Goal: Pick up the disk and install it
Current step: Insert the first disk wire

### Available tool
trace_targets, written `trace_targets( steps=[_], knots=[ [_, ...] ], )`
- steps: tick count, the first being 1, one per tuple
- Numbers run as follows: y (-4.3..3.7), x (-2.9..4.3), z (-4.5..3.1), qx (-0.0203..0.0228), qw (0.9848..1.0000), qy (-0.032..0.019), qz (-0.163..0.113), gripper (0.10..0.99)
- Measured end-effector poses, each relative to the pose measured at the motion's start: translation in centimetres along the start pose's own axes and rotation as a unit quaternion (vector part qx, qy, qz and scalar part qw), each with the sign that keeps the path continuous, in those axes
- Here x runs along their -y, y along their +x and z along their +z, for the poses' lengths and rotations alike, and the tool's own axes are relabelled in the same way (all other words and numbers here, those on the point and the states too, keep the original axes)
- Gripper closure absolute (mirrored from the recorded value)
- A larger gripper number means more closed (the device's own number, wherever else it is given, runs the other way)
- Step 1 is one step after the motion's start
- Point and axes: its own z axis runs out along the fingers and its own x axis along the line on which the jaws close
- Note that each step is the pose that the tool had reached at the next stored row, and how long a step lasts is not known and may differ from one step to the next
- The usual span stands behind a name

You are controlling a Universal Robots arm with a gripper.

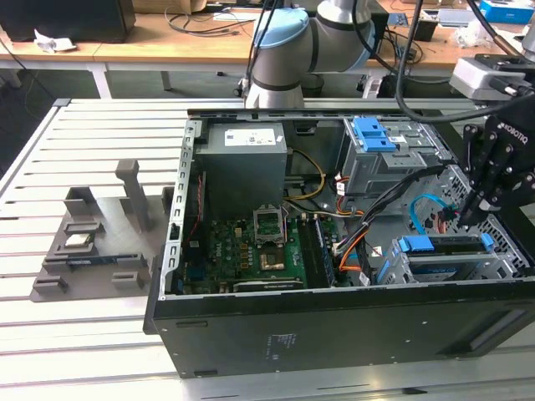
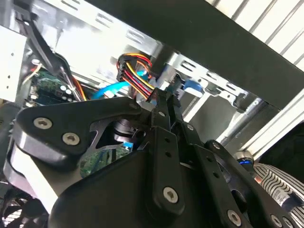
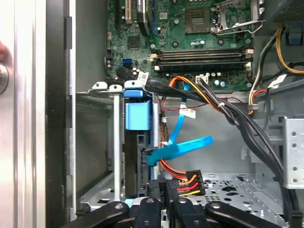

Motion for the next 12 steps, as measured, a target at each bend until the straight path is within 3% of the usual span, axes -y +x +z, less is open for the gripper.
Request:
trace_targets(
  steps=[3, 7, 12],
  knots=[
    [1.27, -0.16, 0.34, 0.0034, 1.0000, 0.0001, -0.001, 0.918],
    [2.01, -0.56, 0.55, 0.0182, 0.9998, 0.0001, -0.003, 0.918],
    [1.99, -0.56, 0.73, 0.0187, 0.9998, 0.0005, -0.007, 0.918]
  ],
)
